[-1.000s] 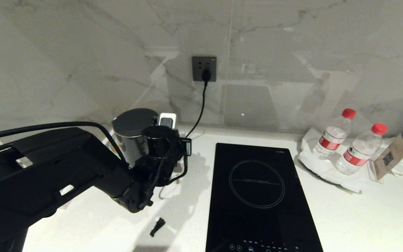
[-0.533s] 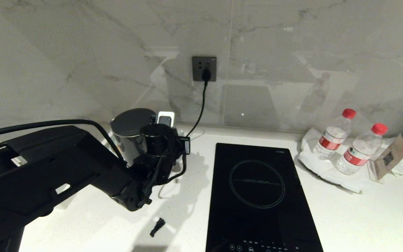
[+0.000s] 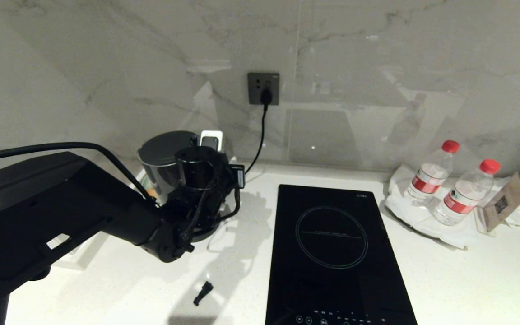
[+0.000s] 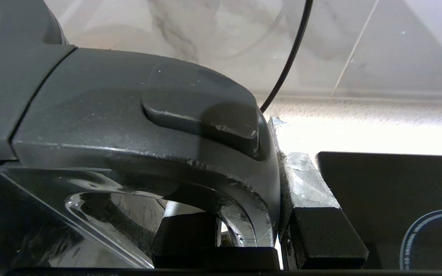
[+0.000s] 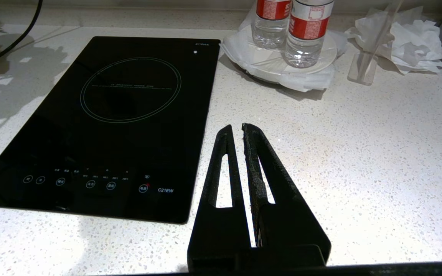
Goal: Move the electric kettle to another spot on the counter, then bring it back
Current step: Pick up the kettle, then place it by the sink
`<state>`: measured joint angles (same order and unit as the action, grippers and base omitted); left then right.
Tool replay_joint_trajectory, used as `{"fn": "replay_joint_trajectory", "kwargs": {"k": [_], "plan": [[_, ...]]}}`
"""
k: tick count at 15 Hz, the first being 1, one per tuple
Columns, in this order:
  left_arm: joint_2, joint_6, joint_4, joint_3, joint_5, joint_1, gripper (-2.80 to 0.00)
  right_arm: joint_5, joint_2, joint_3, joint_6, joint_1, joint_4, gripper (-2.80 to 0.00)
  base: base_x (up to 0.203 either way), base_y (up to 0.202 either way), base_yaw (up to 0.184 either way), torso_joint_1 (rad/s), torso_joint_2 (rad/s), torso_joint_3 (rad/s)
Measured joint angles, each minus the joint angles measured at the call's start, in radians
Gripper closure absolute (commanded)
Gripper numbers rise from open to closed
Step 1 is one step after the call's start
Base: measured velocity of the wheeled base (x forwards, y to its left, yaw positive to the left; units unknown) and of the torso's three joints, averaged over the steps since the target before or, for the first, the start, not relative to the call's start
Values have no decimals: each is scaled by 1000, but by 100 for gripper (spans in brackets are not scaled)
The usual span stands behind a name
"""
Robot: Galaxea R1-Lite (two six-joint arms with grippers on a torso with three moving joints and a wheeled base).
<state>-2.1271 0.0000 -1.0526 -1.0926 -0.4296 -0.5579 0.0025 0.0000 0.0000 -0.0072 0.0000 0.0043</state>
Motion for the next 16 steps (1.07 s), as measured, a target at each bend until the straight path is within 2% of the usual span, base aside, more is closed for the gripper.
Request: {"fn": "replay_joint_trajectory", "kwargs": {"k": [2,8,11,16], "plan": [[18,2,4,5,0,0,0,0,0,0,0,0,0,0,0,0,0,0,0,0],[122,7,109,26,-7,-16,0,0,0,0,0,0,0,0,0,0,0,0,0,0],[222,10,173,109,-1,-39,0,0,0,0,0,0,0,0,0,0,0,0,0,0],[390,27,177,278,-1,-52,0,0,0,0,0,0,0,0,0,0,0,0,0,0]]}}
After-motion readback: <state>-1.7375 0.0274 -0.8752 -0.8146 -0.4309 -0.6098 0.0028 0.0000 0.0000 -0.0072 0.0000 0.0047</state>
